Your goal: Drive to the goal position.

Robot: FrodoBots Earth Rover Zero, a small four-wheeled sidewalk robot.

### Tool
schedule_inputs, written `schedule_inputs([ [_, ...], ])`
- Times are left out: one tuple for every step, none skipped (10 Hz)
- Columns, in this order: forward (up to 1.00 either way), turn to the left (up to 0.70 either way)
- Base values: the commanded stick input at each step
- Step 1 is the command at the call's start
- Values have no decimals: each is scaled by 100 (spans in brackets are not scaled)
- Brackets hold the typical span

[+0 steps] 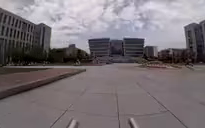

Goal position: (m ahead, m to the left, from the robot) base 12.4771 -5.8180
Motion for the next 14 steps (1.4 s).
schedule_inputs([
  [70, 0],
  [70, 0],
  [70, 0],
  [70, 0],
  [70, 0],
  [70, 0],
  [70, 0],
  [70, 0],
  [70, 0],
  [70, 0],
  [70, 0],
  [70, 0],
  [70, 0],
  [70, 0],
])
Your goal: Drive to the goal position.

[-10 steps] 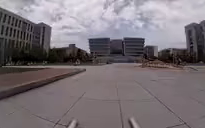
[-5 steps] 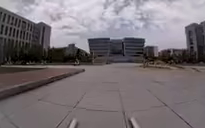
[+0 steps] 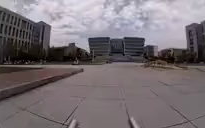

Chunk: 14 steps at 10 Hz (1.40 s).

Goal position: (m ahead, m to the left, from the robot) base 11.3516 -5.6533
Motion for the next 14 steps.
schedule_inputs([
  [70, 0],
  [70, 0],
  [70, 0],
  [70, 0],
  [70, -25],
  [70, -35],
  [70, -35],
  [70, -35],
  [70, -35],
  [70, -35],
  [70, -25],
  [70, -7],
  [70, 0],
  [70, 0],
])
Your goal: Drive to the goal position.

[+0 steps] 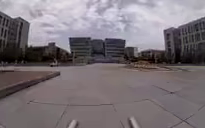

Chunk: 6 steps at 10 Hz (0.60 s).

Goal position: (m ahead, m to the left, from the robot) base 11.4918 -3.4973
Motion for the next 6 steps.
schedule_inputs([
  [70, 0],
  [70, 0],
  [70, 0],
  [70, 0],
  [70, 0],
  [70, 5],
])
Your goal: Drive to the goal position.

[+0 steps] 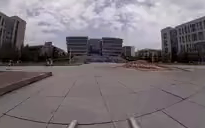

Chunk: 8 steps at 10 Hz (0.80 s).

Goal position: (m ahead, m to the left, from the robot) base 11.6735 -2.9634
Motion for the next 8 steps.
schedule_inputs([
  [70, 24],
  [70, 29],
  [70, 35],
  [70, 35],
  [70, 35],
  [70, 35],
  [70, 35],
  [70, 35],
])
